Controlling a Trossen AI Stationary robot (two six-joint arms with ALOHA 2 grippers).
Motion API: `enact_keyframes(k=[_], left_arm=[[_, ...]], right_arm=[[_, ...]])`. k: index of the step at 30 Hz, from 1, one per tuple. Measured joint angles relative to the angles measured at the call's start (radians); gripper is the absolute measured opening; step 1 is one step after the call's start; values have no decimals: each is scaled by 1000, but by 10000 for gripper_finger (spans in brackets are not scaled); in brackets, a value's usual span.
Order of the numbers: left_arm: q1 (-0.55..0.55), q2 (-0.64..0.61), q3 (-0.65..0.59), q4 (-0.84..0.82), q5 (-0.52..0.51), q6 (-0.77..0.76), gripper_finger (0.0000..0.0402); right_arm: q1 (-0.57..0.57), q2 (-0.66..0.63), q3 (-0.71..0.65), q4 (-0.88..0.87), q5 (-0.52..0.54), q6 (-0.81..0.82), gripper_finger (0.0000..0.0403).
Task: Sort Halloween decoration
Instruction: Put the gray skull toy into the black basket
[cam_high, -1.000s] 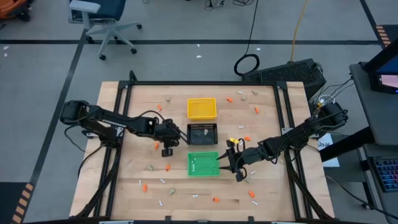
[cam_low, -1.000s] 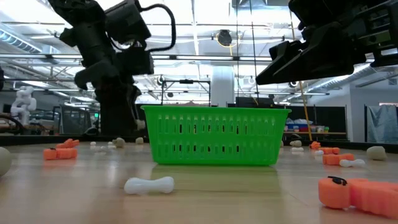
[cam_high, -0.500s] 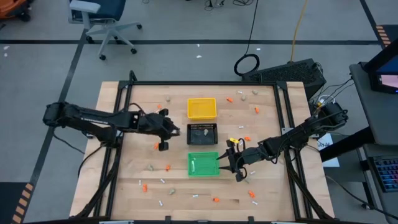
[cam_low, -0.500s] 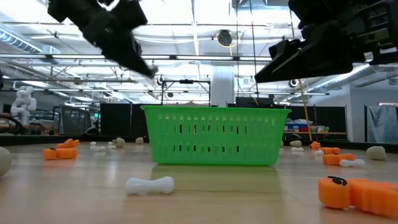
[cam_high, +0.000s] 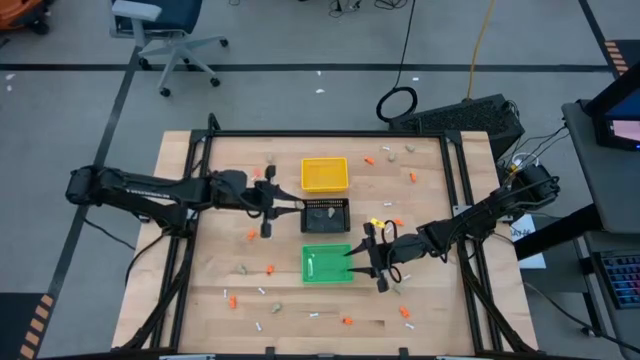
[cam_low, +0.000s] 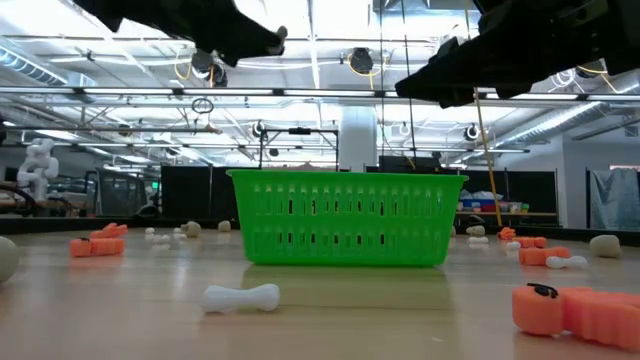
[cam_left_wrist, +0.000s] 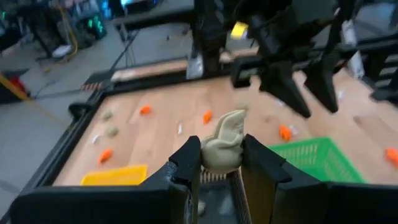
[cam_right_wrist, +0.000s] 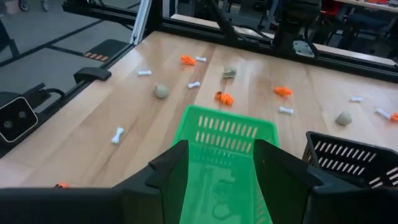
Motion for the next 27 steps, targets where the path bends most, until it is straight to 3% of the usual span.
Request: enact_keyframes(k=[10,15,27], left_arm=[[0,64,-210,434,23,-4,82],[0,65,-236,476,26,-13,82],[-8,65,-240,474,29,7,82]], right_arm=[[-1,0,0,-4,1,1,169],[-5,0,0,-3,78,-2,169],[-30,0,0,34,79,-4,169]])
